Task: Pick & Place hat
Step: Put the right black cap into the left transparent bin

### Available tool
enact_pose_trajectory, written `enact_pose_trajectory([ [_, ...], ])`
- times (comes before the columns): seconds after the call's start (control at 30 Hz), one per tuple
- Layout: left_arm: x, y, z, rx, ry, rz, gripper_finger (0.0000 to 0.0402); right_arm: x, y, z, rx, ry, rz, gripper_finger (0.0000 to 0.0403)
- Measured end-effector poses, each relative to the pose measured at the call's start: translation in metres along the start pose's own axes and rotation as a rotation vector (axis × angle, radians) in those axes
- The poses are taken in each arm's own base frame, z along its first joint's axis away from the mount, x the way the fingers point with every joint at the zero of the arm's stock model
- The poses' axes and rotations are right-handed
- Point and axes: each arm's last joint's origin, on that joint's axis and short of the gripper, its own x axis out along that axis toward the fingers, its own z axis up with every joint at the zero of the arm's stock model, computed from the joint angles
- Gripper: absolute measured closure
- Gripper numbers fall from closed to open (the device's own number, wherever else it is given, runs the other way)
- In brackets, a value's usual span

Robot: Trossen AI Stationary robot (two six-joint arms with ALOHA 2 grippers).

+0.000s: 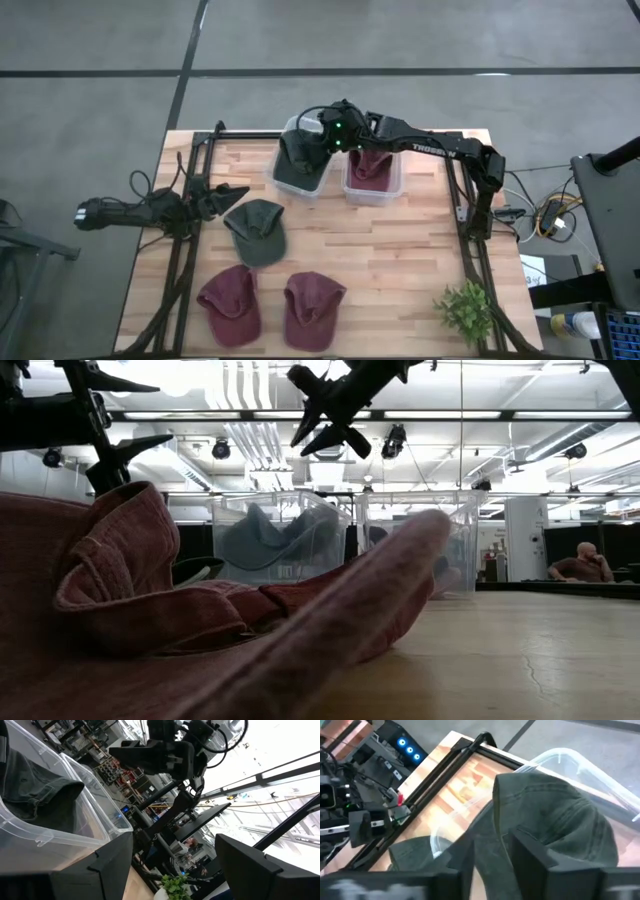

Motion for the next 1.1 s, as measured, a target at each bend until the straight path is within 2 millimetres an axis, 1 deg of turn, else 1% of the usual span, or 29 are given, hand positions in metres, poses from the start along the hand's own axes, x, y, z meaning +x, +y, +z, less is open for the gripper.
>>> enact_pose_trajectory([
  [0.13, 0.0, -0.002, 0.002, -0.028, -0.019, -0.022, 0.0126, 0.006, -0.004, 0.0, -0.026, 0.02, 0.006, 0.0373],
  [0.17, 0.0, -0.003, 0.002, -0.041, -0.024, -0.029, 0.0126, 0.007, -0.005, -0.001, -0.036, 0.029, 0.014, 0.0384],
  [0.23, 0.0, -0.003, 0.003, -0.078, -0.026, -0.033, 0.0126, 0.011, -0.006, -0.003, -0.038, 0.048, 0.016, 0.0389],
  [0.3, 0.0, -0.004, 0.003, -0.15, -0.031, -0.043, 0.0126, 0.012, -0.006, -0.005, -0.035, 0.066, 0.008, 0.0392],
  [0.37, 0.0, -0.005, 0.005, -0.235, -0.038, -0.059, 0.0126, 0.012, -0.002, -0.008, -0.041, 0.069, 0.015, 0.0394],
  [0.43, 0.0, -0.006, 0.005, -0.288, -0.041, -0.065, 0.0126, 0.006, 0.005, -0.01, -0.051, 0.071, 0.038, 0.0394],
  [0.57, 0.0, -0.005, 0.006, -0.341, -0.075, -0.045, 0.0126, -0.006, 0.024, -0.019, -0.088, 0.094, 0.109, 0.0394],
  [0.67, -0.001, -0.006, 0.009, -0.468, -0.113, -0.059, 0.0126, -0.014, 0.035, -0.029, -0.115, 0.131, 0.118, 0.0394],
  [0.8, -0.001, -0.015, 0.016, -0.508, -0.158, -0.106, 0.0126, -0.028, 0.049, -0.042, -0.149, 0.15, 0.106, 0.0394],
  [0.87, -0.002, -0.025, 0.026, -0.485, -0.191, -0.127, 0.0126, -0.035, 0.058, -0.049, -0.173, 0.15, 0.112, 0.0394],
  [0.97, 0.0, -0.042, 0.041, -0.353, -0.225, -0.115, 0.0126, -0.044, 0.068, -0.061, -0.211, 0.165, 0.093, 0.0394],
  [1.1, 0.006, -0.062, 0.058, -0.13, -0.245, 0.047, 0.0126, -0.051, 0.076, -0.073, -0.246, 0.163, 0.049, 0.0394],
])
